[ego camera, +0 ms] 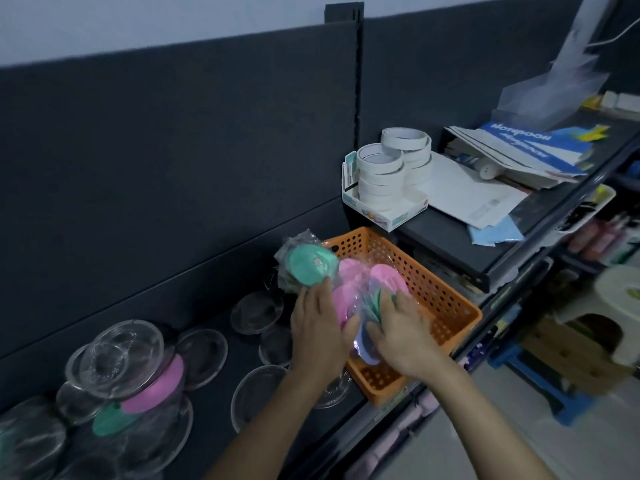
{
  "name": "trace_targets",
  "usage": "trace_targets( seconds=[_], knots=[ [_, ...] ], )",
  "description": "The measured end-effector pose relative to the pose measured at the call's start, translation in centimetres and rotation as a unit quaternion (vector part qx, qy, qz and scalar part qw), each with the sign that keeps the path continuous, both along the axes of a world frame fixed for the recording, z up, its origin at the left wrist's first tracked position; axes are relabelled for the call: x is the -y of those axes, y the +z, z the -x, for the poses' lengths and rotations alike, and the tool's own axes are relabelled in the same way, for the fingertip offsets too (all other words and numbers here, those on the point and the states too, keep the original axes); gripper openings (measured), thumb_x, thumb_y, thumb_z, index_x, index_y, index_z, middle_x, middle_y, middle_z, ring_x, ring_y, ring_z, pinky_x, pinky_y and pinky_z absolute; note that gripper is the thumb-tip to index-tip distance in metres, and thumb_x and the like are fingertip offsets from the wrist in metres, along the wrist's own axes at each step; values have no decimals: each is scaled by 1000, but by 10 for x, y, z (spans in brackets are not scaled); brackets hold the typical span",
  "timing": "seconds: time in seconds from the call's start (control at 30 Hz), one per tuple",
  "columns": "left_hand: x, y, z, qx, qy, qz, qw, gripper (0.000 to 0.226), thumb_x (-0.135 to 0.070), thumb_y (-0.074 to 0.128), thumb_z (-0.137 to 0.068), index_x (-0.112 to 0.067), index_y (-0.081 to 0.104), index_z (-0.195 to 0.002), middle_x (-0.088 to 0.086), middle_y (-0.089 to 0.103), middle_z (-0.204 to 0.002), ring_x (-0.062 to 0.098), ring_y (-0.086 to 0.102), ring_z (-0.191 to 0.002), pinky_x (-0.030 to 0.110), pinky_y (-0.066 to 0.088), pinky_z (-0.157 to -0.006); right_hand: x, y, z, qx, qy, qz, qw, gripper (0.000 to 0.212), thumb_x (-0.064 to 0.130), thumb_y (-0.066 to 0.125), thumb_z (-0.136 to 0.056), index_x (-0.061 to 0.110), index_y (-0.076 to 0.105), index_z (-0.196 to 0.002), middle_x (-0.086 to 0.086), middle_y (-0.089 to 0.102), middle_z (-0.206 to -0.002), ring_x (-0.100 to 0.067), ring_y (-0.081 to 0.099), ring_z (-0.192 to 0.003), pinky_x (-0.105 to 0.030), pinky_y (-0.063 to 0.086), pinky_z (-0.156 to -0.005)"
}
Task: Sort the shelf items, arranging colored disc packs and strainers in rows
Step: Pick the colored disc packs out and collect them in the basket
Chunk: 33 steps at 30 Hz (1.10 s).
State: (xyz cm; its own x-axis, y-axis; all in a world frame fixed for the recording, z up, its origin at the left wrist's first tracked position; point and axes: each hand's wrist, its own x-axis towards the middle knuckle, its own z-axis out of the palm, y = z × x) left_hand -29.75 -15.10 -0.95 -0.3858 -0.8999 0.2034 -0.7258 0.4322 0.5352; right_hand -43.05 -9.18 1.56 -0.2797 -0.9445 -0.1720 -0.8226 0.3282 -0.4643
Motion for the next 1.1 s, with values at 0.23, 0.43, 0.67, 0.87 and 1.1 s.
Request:
trace_targets(
  seconds=[0.23,0.43,0.67,0.87,1.1],
  knots=[
    [-4,10,-13,-55,-40,-55,996,81,-45,53,-88,-18,7,-150,8,11,-156,22,12,-143,39,18,-117,-9,7,-4,22,-10,41,999,78,48,59,-84,15,22,-144,-12,26,-150,-30,20,-141,-51,26,-114],
    [-25,18,-69,-101,-35,-54,993,66,-43,56,-89,-19,30,-144,-2,24,-150,11,23,-138,23,21,-110,-27,24,-47,-49,49,210,975,78,44,64,-82,19,29,-146,-10,23,-156,-28,11,-146,-48,12,-118],
    [-58,4,-169,-74,64,-57,994,38,-25,63,-88,-14,58,-123,-1,51,-129,5,43,-117,6,24,-95,-33,5,-123,29,163,214,963,55,18,70,-83,7,51,-133,-13,43,-144,-29,31,-140,-32,25,-110],
    [-97,-17,-250,4,178,-90,980,39,-26,66,-84,-12,58,-120,2,56,-120,18,52,-111,11,28,-85,-31,-24,-179,56,282,118,950,51,26,59,-91,15,44,-139,-2,37,-148,-13,29,-139,-17,20,-110],
    [-126,-31,-293,141,161,-127,969,80,-44,70,-71,-17,39,-139,1,36,-139,21,37,-128,26,30,-104,-24,-34,-231,52,370,67,925,48,23,57,-92,16,46,-137,0,41,-145,-11,36,-134,-2,12,-100]
  ],
)
